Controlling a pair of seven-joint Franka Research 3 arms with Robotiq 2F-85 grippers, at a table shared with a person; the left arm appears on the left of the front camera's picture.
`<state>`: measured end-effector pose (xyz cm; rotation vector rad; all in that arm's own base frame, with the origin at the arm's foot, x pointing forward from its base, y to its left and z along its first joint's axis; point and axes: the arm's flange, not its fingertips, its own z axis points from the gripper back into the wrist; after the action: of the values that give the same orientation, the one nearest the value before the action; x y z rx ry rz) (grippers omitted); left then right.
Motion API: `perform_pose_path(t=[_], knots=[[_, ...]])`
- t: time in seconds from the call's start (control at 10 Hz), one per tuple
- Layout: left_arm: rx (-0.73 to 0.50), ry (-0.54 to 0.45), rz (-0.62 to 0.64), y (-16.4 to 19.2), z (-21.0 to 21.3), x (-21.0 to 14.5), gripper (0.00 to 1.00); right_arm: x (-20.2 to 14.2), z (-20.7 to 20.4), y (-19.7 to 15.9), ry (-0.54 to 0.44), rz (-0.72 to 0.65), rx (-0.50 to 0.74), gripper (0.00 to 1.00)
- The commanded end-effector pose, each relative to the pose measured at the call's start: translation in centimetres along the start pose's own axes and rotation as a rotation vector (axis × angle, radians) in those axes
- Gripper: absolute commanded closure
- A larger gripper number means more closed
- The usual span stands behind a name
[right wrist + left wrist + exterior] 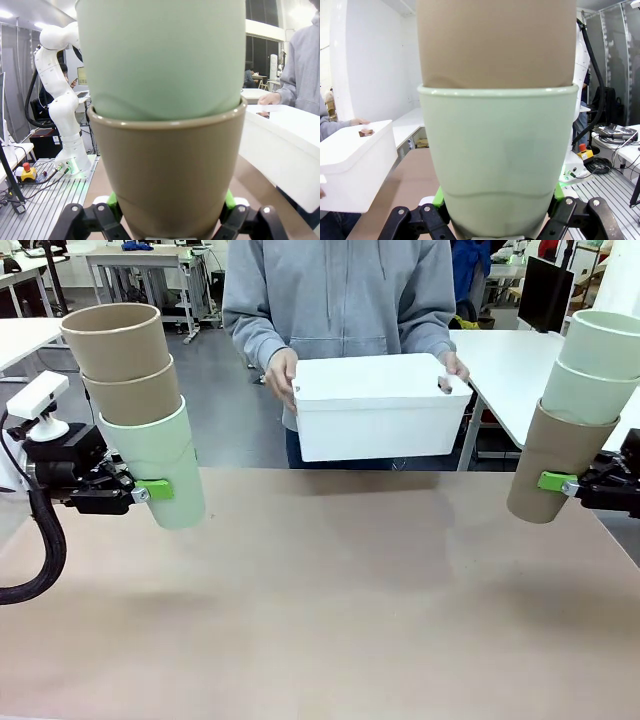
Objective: Stack the cups and store them in the basket.
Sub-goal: Place the stack of Reusable plastic cups into the Pantry Basket.
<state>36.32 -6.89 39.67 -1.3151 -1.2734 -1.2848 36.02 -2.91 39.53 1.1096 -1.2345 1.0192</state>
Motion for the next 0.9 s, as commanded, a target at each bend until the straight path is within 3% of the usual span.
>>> perform_pose_path(t=[0.0, 0.8], knots=[[-0.005, -0.007, -0.012, -0.05, -0.08, 0.27, 0.15, 0.40, 0.08, 0.07, -0.003, 0.016, -0.001, 0.16], [-0.005, -0.007, -0.012, -0.05, -0.08, 0.27, 0.15, 0.40, 0.08, 0.07, -0.003, 0.016, -0.001, 0.16]])
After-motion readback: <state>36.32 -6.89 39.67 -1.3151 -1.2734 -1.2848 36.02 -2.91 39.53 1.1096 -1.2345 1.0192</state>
